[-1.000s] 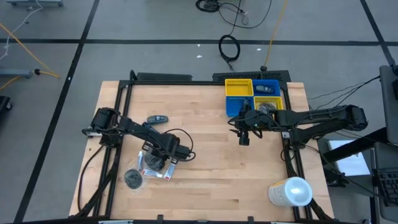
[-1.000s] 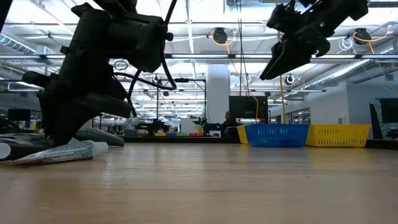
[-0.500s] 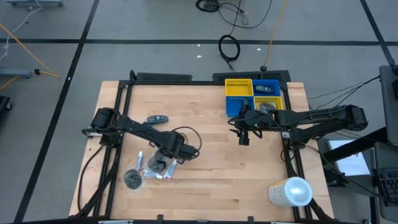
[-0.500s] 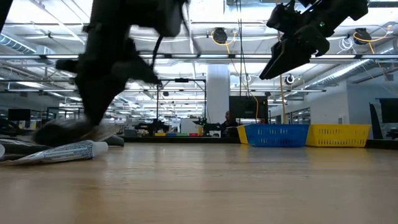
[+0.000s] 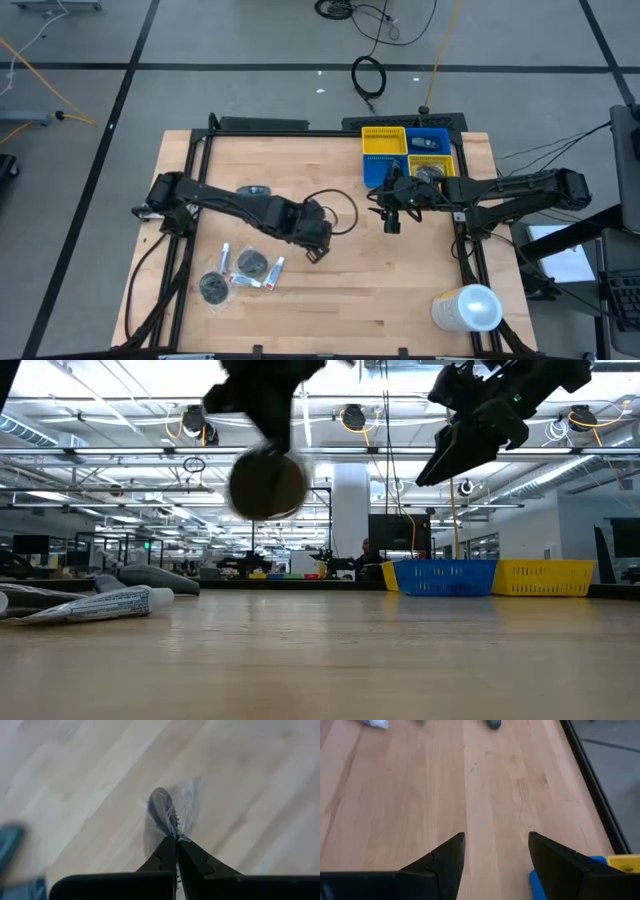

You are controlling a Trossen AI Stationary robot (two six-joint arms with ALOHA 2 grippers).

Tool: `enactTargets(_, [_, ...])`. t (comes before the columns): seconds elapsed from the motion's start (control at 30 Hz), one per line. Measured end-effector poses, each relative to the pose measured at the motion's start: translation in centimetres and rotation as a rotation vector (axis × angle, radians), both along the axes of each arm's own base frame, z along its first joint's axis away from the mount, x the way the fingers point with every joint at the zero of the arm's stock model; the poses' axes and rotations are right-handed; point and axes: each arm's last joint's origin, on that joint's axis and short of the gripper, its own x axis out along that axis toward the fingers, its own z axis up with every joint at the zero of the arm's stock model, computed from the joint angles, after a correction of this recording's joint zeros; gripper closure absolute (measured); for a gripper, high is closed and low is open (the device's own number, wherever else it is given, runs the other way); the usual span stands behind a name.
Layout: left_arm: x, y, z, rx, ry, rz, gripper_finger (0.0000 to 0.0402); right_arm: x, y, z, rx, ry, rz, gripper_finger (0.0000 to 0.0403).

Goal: Pick & Place Travel size toiletries
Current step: Put the black hairbrush into the bottom yellow basket

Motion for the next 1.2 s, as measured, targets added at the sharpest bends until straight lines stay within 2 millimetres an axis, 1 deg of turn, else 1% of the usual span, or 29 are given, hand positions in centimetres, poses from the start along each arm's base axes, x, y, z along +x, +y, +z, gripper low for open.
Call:
enactTargets(0.1, [1.0,-0.1,1.4,0.007,-0.107,-0.112,0.0401,0.2,0.3,0.3,0.0,-0.031,0.042,0.0193])
enactTargets(0.27, [2.1,0.4,3.0,0.025,-0.211,-0.213,0.0401,0.7,1.4,0.8,0.037,-0.104,0.212,0.0193])
enactTargets(0.4, [2.6,1.0,3.3,0.058,-0.25,-0.262,0.04,0.9,2.1,1.2,0.059,-0.153,0.288,0.0193])
enactTargets(0.77, [4.0,1.7,4.2,0.069,-0.394,-0.439,0.04,1.3,3.2,2.1,0.06,-0.25,0.344,0.0193])
enactTargets(0.9, [4.1,2.2,4.3,0.084,-0.399,-0.442,0.04,1.3,3.6,2.2,0.079,-0.265,0.383,0.0193])
enactTargets(1.2, [4.2,3.0,4.4,0.102,-0.403,-0.444,0.04,1.3,3.7,2.2,0.081,-0.262,0.386,0.0193])
